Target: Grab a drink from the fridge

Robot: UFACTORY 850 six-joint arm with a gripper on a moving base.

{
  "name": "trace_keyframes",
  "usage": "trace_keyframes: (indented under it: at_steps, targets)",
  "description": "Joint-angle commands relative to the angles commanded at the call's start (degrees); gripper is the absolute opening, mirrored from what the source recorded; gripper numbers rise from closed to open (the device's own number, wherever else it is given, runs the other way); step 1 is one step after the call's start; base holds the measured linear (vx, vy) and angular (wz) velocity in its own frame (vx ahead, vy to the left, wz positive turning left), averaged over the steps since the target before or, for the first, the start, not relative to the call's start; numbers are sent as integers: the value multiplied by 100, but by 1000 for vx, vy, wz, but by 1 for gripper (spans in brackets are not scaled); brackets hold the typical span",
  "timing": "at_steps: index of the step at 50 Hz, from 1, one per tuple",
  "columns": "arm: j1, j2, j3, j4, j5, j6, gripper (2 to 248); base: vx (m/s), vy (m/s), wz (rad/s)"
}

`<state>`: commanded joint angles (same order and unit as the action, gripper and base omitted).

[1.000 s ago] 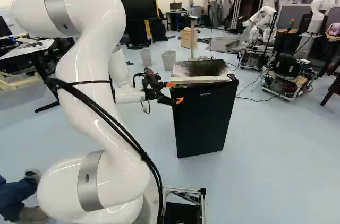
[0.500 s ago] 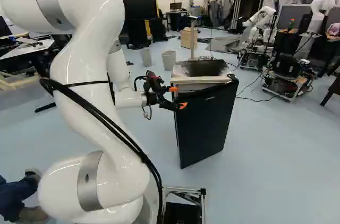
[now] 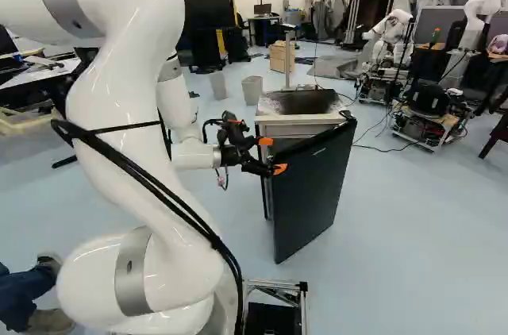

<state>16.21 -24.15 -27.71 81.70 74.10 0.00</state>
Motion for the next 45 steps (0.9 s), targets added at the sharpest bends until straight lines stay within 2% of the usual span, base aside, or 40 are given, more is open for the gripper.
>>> trace_keyframes:
  at_steps: [27,45]
  targets:
    - [-208,364,662,274,173,0,247,0,0,0]
    - [-430,562,1036,437,289,0,247,0,0,0]
